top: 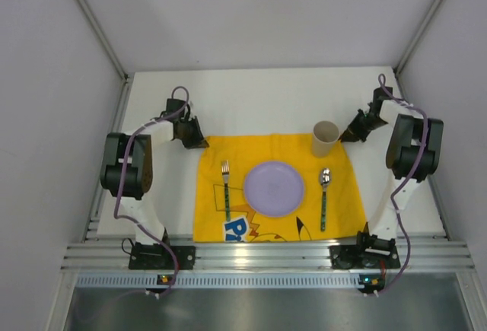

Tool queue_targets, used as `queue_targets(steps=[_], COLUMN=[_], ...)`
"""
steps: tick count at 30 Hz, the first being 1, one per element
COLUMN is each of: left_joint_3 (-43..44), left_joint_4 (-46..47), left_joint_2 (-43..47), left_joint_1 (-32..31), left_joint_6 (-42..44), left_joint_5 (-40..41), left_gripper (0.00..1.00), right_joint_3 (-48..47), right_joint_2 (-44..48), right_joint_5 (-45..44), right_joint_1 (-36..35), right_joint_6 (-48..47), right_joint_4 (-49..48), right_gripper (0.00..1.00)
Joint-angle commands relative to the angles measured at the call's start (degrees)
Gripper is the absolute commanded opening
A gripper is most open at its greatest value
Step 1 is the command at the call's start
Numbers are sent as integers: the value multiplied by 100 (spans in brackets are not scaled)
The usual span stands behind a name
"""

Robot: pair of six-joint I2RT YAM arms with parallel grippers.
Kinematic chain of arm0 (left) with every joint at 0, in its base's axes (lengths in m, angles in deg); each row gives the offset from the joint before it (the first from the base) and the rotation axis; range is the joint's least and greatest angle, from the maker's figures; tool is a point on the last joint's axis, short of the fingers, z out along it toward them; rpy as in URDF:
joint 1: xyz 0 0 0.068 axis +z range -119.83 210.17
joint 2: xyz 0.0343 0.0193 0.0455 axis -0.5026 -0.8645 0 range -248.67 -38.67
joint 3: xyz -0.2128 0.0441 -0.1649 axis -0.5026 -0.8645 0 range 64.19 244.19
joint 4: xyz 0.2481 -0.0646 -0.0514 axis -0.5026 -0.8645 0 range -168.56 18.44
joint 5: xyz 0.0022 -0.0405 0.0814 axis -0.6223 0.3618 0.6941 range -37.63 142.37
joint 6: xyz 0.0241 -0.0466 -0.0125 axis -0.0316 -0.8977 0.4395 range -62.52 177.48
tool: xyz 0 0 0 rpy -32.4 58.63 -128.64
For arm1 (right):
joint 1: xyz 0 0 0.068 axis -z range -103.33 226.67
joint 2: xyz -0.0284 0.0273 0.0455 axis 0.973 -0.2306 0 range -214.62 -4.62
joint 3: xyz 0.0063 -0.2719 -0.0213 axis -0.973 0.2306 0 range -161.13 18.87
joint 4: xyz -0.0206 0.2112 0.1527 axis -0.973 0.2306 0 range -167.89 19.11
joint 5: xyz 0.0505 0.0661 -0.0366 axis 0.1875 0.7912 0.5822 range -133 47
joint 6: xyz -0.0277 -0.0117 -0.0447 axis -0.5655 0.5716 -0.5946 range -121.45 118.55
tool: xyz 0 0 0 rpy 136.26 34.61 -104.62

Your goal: Set the dinner table for one person

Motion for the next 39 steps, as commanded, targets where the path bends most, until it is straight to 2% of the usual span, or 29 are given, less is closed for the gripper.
queue_targets(steps=[1,13,27,29,30,31,34,35,36,38,39], left_joint_3=[224,1516,2492,2588,2597,2606,2536,2397,2326,2072,1992], left_joint_4=[-97,-730,-1169,-1301,-1336,-1389,-1635,-1670,-1671,-1671,-1705], left_joint_2=[-260,-901,-1569,-1605,-1596,-1579,-1430,-1368,-1281,-992,-877], left_joint_1=[7,218,517,517,517,517,517,525,517,517,517], left_joint_6=[170,232,109,56,30,-22,-137,-146,-155,-164,-172], left_joint_5=[163,558,769,787,848,909,1383,1463,1524,1788,1797], left_gripper=[0,0,0,0,8,28,56,86,98,98,98], right_joint_3=[105,-958,-1636,-1627,-1610,-1566,-1356,-1268,-1084,-916,-767], right_joint_2=[-405,-870,-1187,-1170,-1152,-1100,-881,-784,-704,-397,-170], right_joint_5=[-457,-413,-413,-378,-360,-325,-316,-342,-351,-404,-439], right_joint_1=[-128,-136,-180,-198,-198,-198,-198,-198,-198,-207,-198], right_joint_6=[-139,-51,187,152,134,125,20,-33,-59,-156,-182], right_joint_4=[-174,117,134,90,82,73,38,-23,-68,-129,-138], right_gripper=[8,0,0,3,8,10,18,22,28,37,50])
